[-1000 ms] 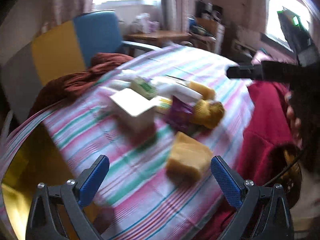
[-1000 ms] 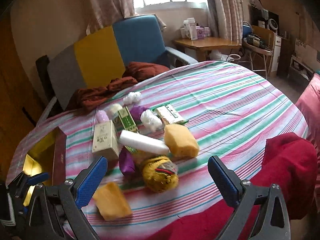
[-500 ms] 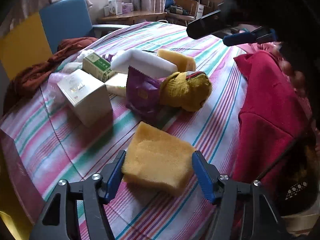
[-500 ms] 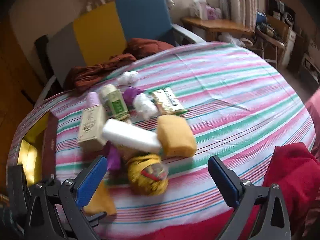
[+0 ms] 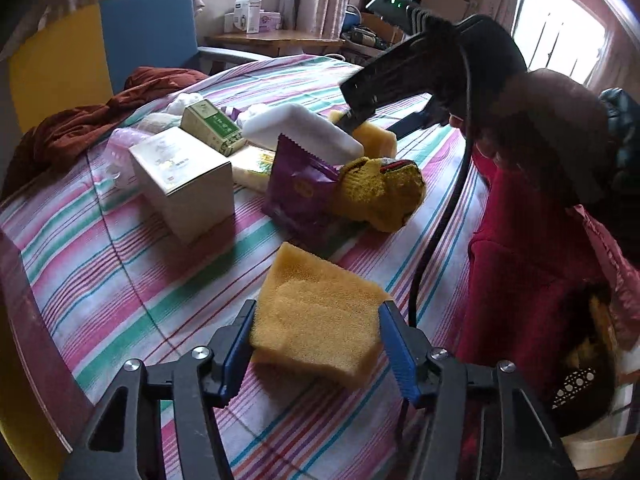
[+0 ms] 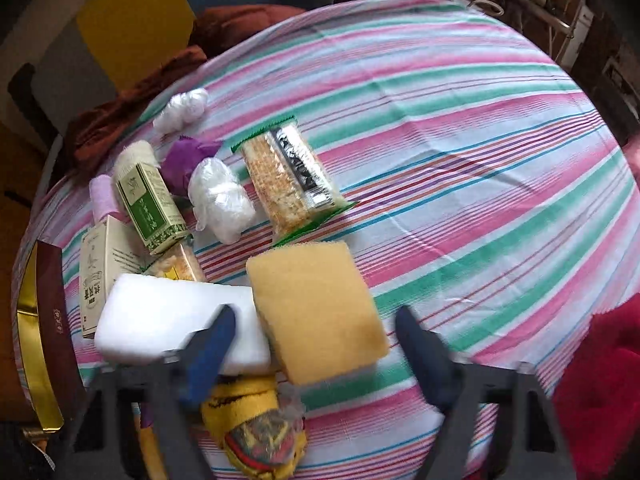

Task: Organize objects
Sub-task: 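Grasp the yellow sponge with the left tool while the right grasps the white eraser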

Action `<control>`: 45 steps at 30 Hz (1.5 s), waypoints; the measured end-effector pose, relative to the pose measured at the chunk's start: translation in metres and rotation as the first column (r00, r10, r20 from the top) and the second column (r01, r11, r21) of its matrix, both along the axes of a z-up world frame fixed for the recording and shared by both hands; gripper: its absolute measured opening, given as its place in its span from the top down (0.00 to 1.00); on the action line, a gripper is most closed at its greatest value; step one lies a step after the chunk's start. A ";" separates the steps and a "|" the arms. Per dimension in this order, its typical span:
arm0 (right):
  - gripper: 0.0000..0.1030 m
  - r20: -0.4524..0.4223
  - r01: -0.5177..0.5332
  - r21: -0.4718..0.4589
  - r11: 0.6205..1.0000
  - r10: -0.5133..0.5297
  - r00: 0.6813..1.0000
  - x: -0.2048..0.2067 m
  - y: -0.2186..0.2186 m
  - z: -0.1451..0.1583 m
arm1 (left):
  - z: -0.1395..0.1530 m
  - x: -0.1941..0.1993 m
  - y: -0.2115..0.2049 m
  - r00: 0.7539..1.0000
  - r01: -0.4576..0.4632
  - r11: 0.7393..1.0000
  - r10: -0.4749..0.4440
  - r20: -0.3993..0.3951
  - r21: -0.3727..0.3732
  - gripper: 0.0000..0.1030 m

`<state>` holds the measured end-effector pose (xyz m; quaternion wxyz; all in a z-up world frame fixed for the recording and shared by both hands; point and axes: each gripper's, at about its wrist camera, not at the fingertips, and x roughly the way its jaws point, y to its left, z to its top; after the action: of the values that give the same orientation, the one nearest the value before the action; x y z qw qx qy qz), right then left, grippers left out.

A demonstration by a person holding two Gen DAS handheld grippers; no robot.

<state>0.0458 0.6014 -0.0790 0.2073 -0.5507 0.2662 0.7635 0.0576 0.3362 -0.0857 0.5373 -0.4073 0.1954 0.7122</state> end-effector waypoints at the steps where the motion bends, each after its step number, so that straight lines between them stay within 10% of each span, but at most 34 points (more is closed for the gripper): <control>1: 0.40 -0.006 0.003 0.001 1.000 -0.003 1.000 0.001 0.000 0.001 | 0.000 -0.001 -0.001 1.000 -0.003 1.000 0.003 0.003 0.001 0.41; 14: 0.31 -0.056 0.072 0.087 0.994 -0.067 0.996 0.013 0.001 0.021 | 0.009 0.002 -0.017 0.998 -0.056 0.998 0.056 0.004 0.015 0.42; 20: 0.24 -0.149 -0.081 0.177 0.981 0.108 0.983 0.001 -0.038 0.053 | 0.017 0.004 -0.025 0.998 -0.066 0.997 0.066 0.004 0.032 0.42; 38: 0.19 0.208 -0.604 0.225 0.765 0.567 0.797 -0.085 -0.103 -0.012 | 0.041 0.001 -0.056 0.993 -0.116 0.989 0.113 0.030 0.094 0.42; 45: 0.52 0.082 -0.540 0.232 0.809 0.537 0.839 -0.071 -0.088 0.008 | 0.052 -0.001 -0.063 0.993 -0.118 0.985 0.113 0.046 0.128 0.41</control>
<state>-0.0252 0.5135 -0.0715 0.0506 -0.5781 0.0014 0.8144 0.0570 0.2732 -0.0336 0.5243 -0.3954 0.1141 0.7454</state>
